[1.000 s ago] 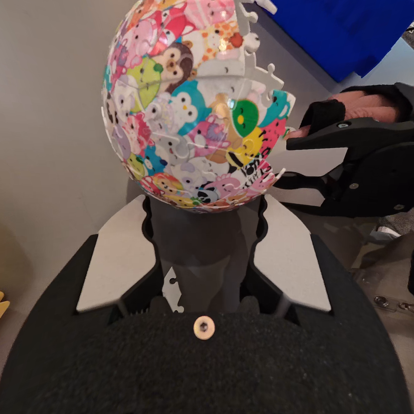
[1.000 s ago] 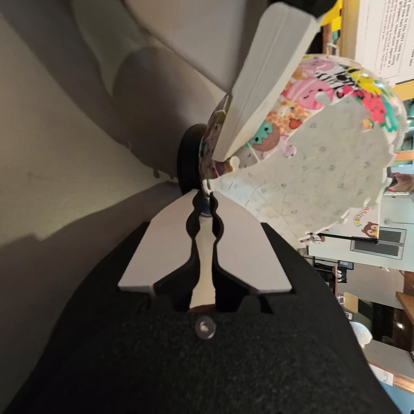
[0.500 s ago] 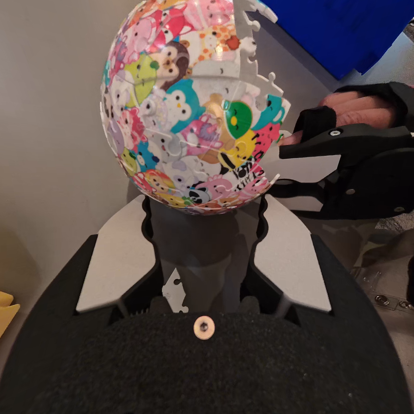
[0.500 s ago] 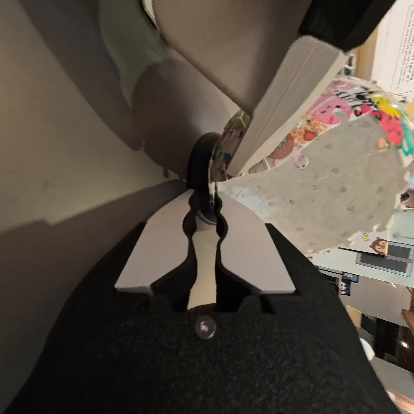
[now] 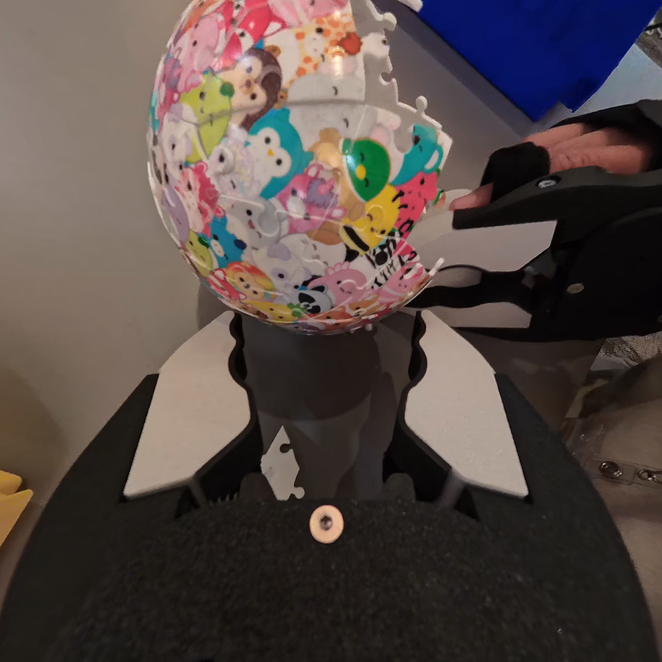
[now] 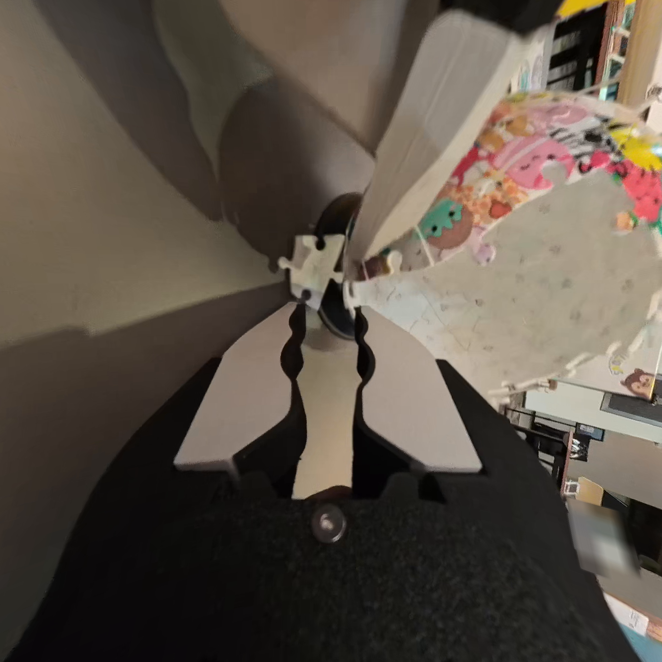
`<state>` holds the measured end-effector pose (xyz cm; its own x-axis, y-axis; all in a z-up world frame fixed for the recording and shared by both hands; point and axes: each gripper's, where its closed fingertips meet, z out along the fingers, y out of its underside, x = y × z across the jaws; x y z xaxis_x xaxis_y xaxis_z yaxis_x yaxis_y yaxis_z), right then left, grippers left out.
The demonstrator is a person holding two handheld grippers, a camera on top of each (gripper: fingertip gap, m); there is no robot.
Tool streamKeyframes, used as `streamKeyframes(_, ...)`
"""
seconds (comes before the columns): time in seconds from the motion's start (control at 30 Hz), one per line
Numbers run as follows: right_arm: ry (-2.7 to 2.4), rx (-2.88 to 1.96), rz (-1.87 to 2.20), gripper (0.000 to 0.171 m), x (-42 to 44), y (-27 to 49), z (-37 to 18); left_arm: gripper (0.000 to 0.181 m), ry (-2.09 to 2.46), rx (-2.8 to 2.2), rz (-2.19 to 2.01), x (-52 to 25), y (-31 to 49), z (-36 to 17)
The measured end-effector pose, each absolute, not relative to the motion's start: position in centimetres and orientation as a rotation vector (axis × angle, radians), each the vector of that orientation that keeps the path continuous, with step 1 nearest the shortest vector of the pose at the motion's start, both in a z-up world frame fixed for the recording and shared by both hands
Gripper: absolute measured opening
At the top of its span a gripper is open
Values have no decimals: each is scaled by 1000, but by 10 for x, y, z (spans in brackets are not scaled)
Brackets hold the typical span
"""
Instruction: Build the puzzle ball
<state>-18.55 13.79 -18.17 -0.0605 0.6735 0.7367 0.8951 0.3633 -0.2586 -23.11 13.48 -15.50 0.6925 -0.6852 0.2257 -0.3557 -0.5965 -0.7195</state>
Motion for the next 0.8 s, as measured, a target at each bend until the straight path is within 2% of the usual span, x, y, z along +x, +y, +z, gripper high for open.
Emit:
streamKeyframes(0.13,-1771,-1415,-330,28,-164,127,-180,90,769,-2251,-590,-235,137,-155)
streamKeyframes(0.2,-1730,-1440,-281,28,-157,123,-174,98,745,-2260,-540,-237,142,-155)
streamKeyframes(0.37,-1483,-1530,108,21,-131,132,-129,101,746,-2266,-535,-236,138,-137)
streamKeyframes(0.4,-1435,-1590,260,25,-126,135,-125,99,738,-2293,-566,-236,137,-134)
streamKeyframes(0.43,-1409,-1666,401,39,-122,139,-125,100,743,-2331,-614,-235,135,-133)
streamKeyframes(0.5,-1428,-1765,604,36,-119,150,-120,100,797,-2410,-652,-237,134,-135)
streamKeyframes(0.53,-1529,-1768,736,44,-121,143,-115,100,869,-2442,-650,-240,131,-138)
streamKeyframes(0.6,-1678,-1743,812,26,-119,144,-92,102,999,-2506,-571,-250,127,-146)
streamKeyframes(0.63,-1752,-1693,820,30,-119,147,-80,103,1052,-2532,-548,-254,124,-148)
streamKeyframes(0.7,-1899,-1683,706,53,-117,168,-79,102,1105,-2545,-573,-252,121,-146)
streamKeyframes(0.8,-2201,-1748,457,59,-110,205,-118,103,1188,-2629,-509,-254,119,-155)
